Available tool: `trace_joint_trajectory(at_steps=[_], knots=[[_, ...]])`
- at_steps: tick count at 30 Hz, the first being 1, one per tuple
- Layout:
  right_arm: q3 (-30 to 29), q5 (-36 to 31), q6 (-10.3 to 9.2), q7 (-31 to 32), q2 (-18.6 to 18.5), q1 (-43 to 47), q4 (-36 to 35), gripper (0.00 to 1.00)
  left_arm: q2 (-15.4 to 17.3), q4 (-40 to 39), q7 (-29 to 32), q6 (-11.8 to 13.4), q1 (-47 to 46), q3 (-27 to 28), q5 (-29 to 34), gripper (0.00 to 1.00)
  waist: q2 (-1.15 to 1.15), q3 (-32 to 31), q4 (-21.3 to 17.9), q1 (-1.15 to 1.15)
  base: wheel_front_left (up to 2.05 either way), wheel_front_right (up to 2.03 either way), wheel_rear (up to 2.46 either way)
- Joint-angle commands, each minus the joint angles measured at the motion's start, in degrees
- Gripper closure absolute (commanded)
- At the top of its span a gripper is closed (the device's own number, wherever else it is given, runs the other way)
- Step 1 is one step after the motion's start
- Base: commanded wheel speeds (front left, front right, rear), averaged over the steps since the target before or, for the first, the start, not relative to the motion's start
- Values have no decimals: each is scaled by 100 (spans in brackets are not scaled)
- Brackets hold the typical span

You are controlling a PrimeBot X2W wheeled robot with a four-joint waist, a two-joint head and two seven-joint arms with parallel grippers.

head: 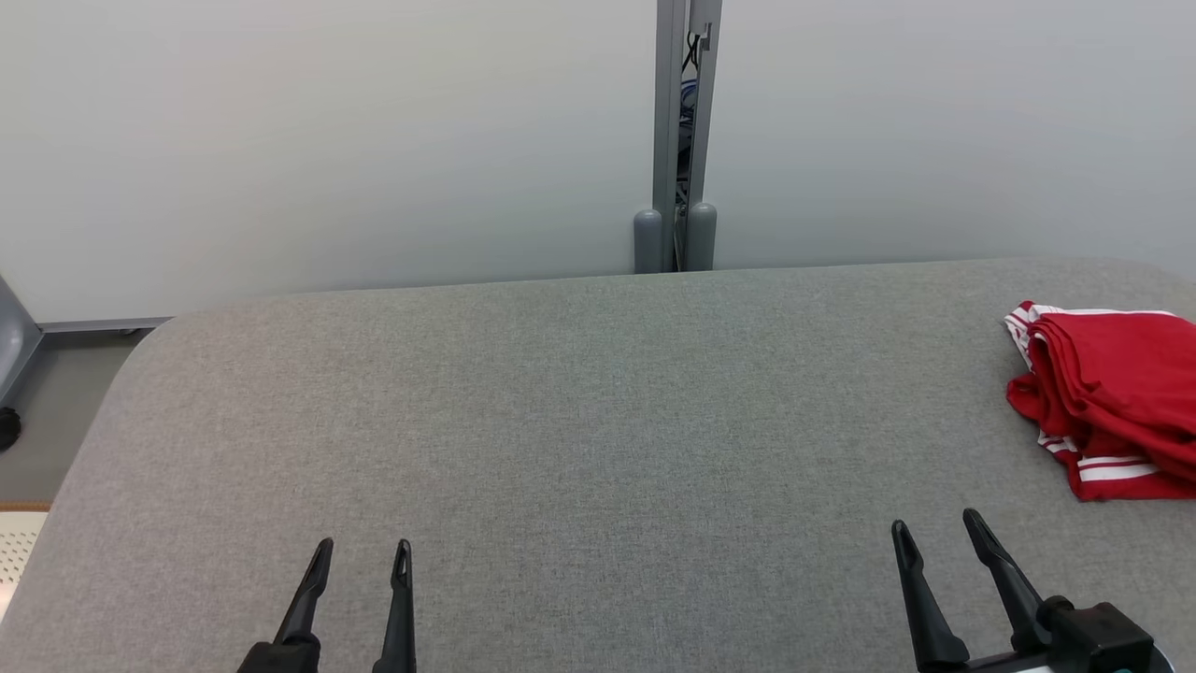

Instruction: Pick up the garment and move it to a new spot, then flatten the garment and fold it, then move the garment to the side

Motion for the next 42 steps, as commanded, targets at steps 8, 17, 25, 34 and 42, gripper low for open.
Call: trace_joint_trajectory(at_steps=[8, 17, 25, 34, 42], knots=[[39, -5, -2, -32, -17, 71, 73, 0, 10, 142, -24, -113, -53, 162, -121, 0, 0, -3, -11, 0, 0, 0, 0], [58, -2, -2, -32, -17, 88, 114, 0, 8, 189, -24, -130, -47, 150, -167, 0, 0, -69, 11, 0, 0, 0, 0], [87, 17, -2, -32, -16, 84, 122, 0, 8, 211, -24, -107, -41, 132, -166, 0, 0, -78, 10, 0, 0, 0, 0], [114, 43, 0, 13, 14, 91, 213, 100, -21, 302, 23, -102, 8, 117, -184, 100, 0, -82, 20, 0, 0, 0, 0], [24, 611, 0, 166, 20, 6, 405, 100, -35, 555, 171, -173, -135, 174, -752, 100, 0, -59, 19, 0, 0, 0, 0]])
